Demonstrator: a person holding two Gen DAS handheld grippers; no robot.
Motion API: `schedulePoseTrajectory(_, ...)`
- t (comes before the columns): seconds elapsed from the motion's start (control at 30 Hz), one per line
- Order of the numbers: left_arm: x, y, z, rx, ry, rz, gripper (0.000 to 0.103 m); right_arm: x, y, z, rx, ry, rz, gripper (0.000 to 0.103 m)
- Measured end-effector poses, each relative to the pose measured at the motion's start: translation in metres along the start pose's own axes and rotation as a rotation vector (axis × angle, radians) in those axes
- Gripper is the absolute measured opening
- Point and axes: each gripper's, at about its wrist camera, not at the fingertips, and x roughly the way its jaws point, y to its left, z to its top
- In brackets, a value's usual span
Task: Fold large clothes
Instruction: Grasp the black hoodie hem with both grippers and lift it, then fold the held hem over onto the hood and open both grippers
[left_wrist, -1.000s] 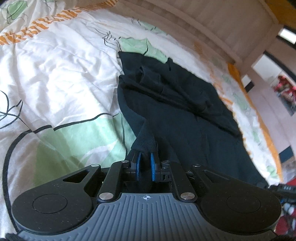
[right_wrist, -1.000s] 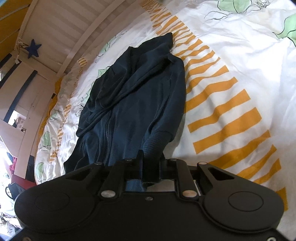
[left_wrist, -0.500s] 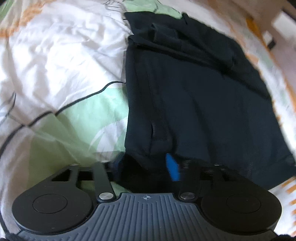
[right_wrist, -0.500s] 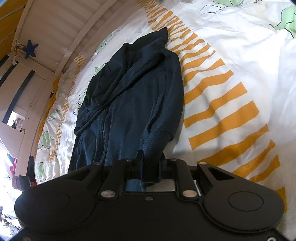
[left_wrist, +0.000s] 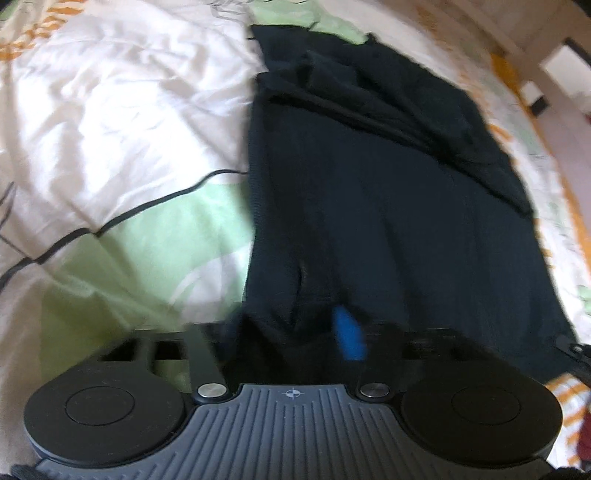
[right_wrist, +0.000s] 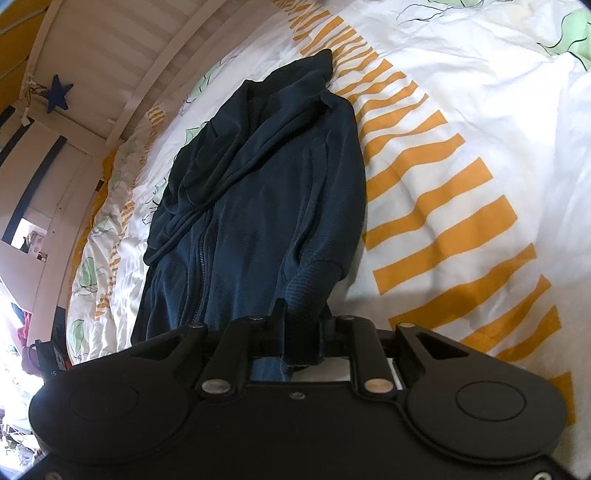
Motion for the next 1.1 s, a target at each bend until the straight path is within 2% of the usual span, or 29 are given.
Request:
schedulePoseTrajectory(0.03,-0.004,0.002,-0.001,-0.017,-0.009,-0.06,0.017,0.0,0.0,0.0,0.0,0.0,0.003,0.027)
schedulePoseTrajectory(0.13,-0.018,0.009,-0.002,-0.078,-0.075,-0.158,0.016,-0.004,0.004,0.001,-0.016,-0.015,0.04,0.025)
schedulePoseTrajectory(0.27,-0.035,0.028,0.002,-0.271,-0.152,-0.314,0.016,-0.014,0.009,0.011,-0.01,-0.062,0.131,0.024)
schedulePoseTrajectory(0.43,-0.054,0.024,0.028,-0.325,-0.272,-0.4,0.016,-0.025,0.024,0.044,-0.013,-0.164,0.23,0.024)
schedulePoseTrajectory(0.6,-0.052,0.014,0.086,-0.366,-0.369,-0.457,0.016,-0.02,0.041,0.097,0.005,-0.243,0.319,0.024)
schedulePoseTrajectory(0.73,-0.028,0.003,0.141,-0.373,-0.411,-0.456,0.016,0.008,0.053,0.146,0.014,-0.296,0.323,0.024)
schedulePoseTrajectory(0.83,0.004,-0.006,0.179,-0.368,-0.425,-0.395,0.016,0.043,0.051,0.182,0.068,-0.312,0.302,0.024)
schedulePoseTrajectory(0.93,0.041,-0.008,0.206,-0.383,-0.403,-0.327,0.017,0.085,0.043,0.212,0.086,-0.31,0.222,0.024)
schedulePoseTrajectory(1.1,0.086,0.004,0.215,-0.399,-0.346,-0.238,0.019,0.143,0.025,0.235,0.066,-0.241,0.073,0.026)
